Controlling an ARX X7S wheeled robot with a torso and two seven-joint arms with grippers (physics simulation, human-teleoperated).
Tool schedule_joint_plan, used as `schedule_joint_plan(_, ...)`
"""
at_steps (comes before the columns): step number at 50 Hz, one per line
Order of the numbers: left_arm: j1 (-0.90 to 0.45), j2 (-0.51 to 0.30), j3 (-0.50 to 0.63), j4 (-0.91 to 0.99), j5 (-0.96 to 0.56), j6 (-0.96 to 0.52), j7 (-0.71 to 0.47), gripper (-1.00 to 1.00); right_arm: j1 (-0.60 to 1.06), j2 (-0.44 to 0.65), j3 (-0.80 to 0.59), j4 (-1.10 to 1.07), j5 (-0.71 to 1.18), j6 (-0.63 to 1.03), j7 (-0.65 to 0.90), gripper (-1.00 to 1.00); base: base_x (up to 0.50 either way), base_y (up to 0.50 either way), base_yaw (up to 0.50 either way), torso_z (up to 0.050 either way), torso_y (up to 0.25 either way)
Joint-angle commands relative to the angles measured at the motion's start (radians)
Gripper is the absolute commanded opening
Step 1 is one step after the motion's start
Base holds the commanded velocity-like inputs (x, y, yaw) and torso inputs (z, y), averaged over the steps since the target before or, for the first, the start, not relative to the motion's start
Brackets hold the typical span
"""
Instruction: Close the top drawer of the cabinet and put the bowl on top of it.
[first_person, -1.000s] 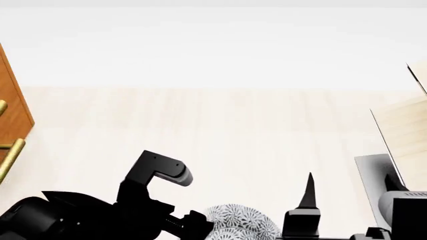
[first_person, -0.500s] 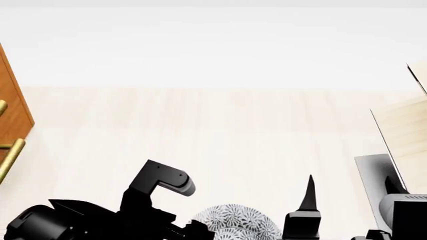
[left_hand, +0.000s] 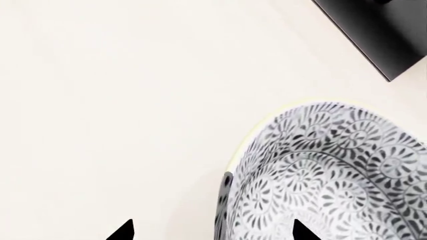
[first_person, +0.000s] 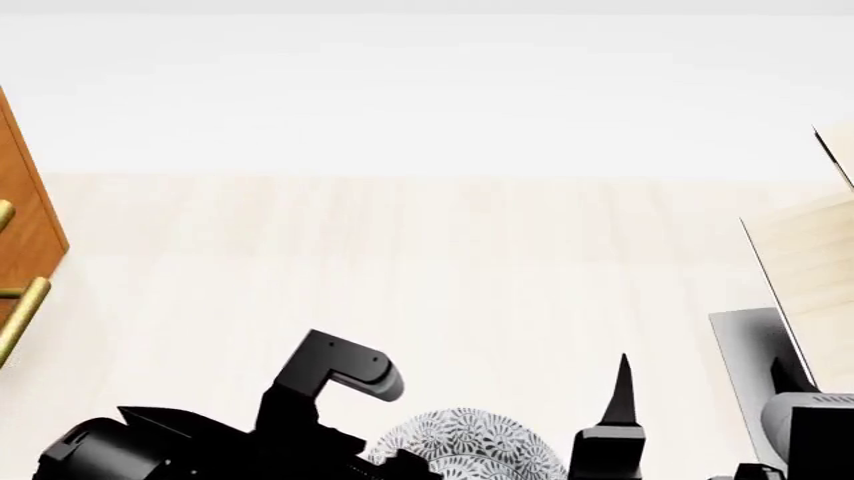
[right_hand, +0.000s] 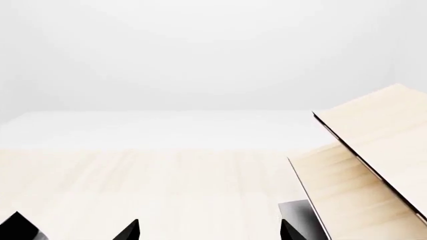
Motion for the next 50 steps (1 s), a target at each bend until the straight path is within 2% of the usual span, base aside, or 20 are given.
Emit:
schedule_joint_plan(1, -0.011, 0.034, 0.010, -0.068, 0.007, 0.028, 0.032, 1.00, -0.010, 0.004, 0.003, 0.003, -0.005, -0.008, -0.007, 1.00, 0.00, 0.00, 0.00, 0.000, 0.000)
schedule_joint_plan(21, 0.003, 0.049, 0.034, -0.082, -0.005, 0.044, 0.041, 1.00, -0.040, 0.009, 0.019, -0.003, -0.009, -0.027, -0.013, 1.00, 0.00, 0.00, 0.00, 0.000, 0.000)
schedule_joint_plan(23, 0.011, 0.041, 0.017, -0.057, -0.018, 0.051, 0.004, 1.00, -0.043, 0.010, 0.020, -0.001, -0.013, -0.030, -0.017, 1.00, 0.00, 0.00, 0.00, 0.000, 0.000)
schedule_joint_plan(24, 0.014, 0.036, 0.009, -0.048, -0.016, 0.070, -0.018, -1.00, -0.040, 0.012, 0.022, -0.002, -0.006, -0.028, -0.014, 1.00, 0.00, 0.00, 0.00, 0.000, 0.000)
schedule_joint_plan(46, 0.025, -0.023, 0.011, 0.058, -0.044, 0.032, -0.042, -1.00, -0.047, 0.007, 0.011, 0.004, -0.024, -0.043, -0.026, 1.00, 0.00, 0.00, 0.00, 0.000, 0.000)
schedule_joint_plan(50, 0.022, -0.048, -0.003, 0.118, -0.060, 0.014, -0.079, -1.00, -0.051, 0.010, 0.015, 0.000, -0.020, -0.045, -0.022, 1.00, 0.00, 0.00, 0.00, 0.000, 0.000)
